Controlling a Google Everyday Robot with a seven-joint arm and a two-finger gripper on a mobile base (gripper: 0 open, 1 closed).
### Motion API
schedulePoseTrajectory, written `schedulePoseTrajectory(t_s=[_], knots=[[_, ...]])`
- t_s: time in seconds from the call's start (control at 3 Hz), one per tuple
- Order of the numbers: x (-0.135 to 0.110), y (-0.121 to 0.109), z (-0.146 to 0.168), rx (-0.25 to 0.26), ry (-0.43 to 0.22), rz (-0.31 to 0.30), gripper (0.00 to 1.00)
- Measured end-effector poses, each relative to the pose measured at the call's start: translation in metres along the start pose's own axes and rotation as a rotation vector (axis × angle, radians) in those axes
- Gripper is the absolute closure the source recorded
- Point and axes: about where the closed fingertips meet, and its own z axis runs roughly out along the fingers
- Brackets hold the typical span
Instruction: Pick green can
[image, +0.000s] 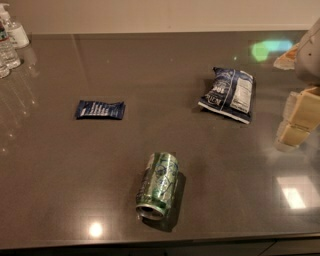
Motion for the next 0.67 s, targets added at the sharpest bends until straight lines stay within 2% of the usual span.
schedulePoseTrajectory(t_s=[0.67], knots=[[0.0, 0.0, 0.0, 0.0, 0.0, 0.0, 0.0]])
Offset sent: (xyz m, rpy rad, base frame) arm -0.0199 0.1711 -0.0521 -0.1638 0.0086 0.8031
